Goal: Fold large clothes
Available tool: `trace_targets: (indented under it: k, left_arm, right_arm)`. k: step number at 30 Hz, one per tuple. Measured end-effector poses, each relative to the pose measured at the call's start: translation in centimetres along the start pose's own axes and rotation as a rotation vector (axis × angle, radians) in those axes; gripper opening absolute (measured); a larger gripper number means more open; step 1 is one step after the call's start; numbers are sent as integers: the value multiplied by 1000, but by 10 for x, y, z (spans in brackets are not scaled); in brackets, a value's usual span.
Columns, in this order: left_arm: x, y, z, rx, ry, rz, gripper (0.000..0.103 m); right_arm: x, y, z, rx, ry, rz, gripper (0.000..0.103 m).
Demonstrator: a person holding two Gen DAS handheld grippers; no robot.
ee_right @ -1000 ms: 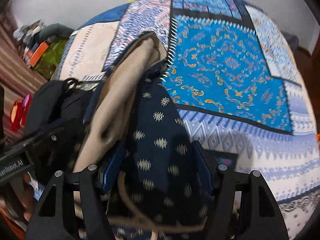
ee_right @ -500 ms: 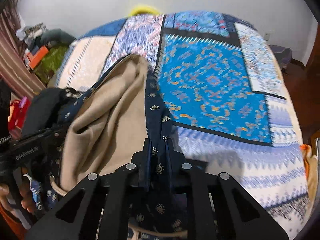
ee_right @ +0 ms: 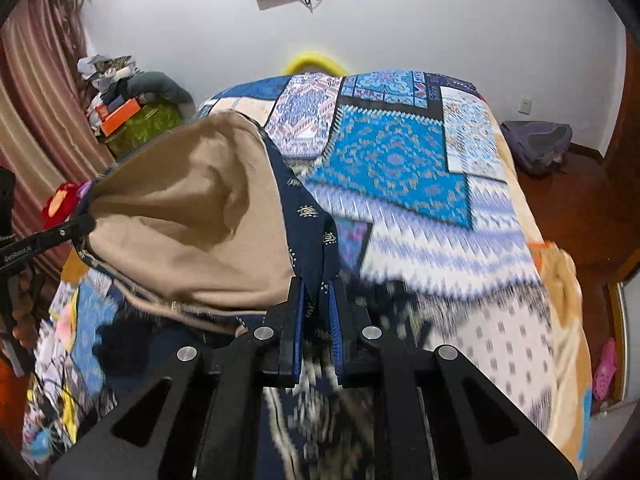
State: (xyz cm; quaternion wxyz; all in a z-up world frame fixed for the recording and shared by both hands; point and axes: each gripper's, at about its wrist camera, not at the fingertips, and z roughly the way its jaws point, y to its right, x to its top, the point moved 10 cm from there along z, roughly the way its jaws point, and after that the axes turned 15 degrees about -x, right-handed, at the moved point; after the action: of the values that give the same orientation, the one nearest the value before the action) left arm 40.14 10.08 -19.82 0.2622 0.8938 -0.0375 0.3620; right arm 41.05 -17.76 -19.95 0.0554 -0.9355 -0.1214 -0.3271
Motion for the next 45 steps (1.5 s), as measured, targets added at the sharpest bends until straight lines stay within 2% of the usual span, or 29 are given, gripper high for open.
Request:
trace_targets:
  k: [4, 8, 12, 14, 16, 18, 19, 20, 23, 29, 35, 38, 39, 40, 41, 42, 43, 44, 45]
  left_arm:
    - [-54, -8, -10, 56, -33, -10, 10]
    - [-108, -23, 0, 89, -126, -59, 10]
    - [-137, -31, 9, 167, -204, -61, 13]
    - [-138, -28, 9, 185, -215, -51, 22]
    - [-131, -21, 3, 195, -197, -25, 29]
    - [-118, -12, -3, 206, -162, 24, 43]
    - [-110, -8, -5, 211, -141, 47, 54]
    - [-102, -2, -8, 216, -116, 70, 59]
    - [-80, 8, -2, 207, -84, 114, 61]
    - [-66, 30, 40, 127, -139, 176, 61]
    - [-59, 33, 82, 178, -167, 265, 61]
    - [-51, 31, 93, 147, -163, 261, 60]
    - [-48, 29, 96, 137, -163, 251, 59]
    - [-45, 27, 99, 119, -164, 236, 52]
    - [-44, 26, 102, 102, -167, 223, 42]
    - [-42, 24, 104, 80, -170, 203, 37]
    - [-41, 23, 105, 66, -172, 185, 27]
    - [-39, 20, 105, 46, -171, 160, 15]
    - [-39, 20, 104, 29, -169, 143, 11]
  right_arm:
    - [-32, 12, -10, -55, -11, 1, 7]
    - [-67, 20, -3, -100, -87, -26, 7]
    - [-79, 17, -9, -69, -108, -23, 7]
    - [-74, 14, -13, -52, -107, -12, 10]
    - [-68, 10, -18, -38, -105, -7, 19]
    - [-62, 8, -23, -35, -86, 0, 45]
    - [-58, 6, -26, -37, -70, 6, 50]
    - [-54, 4, -26, -40, -54, 10, 54]
    - [-46, -4, -20, -29, -51, 17, 55]
    - [-25, -15, 12, -3, -89, 44, 55]
    - [-7, -17, 67, -15, -154, 66, 55]
    - [5, -19, 88, -34, -165, 55, 54]
    - [8, -18, 94, -37, -172, 54, 50]
    - [11, -18, 99, -42, -178, 57, 46]
    - [14, -20, 107, -45, -185, 61, 33]
    - [16, -21, 111, -42, -193, 61, 19]
    - [17, -23, 116, -35, -202, 58, 11]
    - [16, -26, 119, -23, -209, 56, 7]
    - [17, -26, 119, -19, -205, 62, 7]
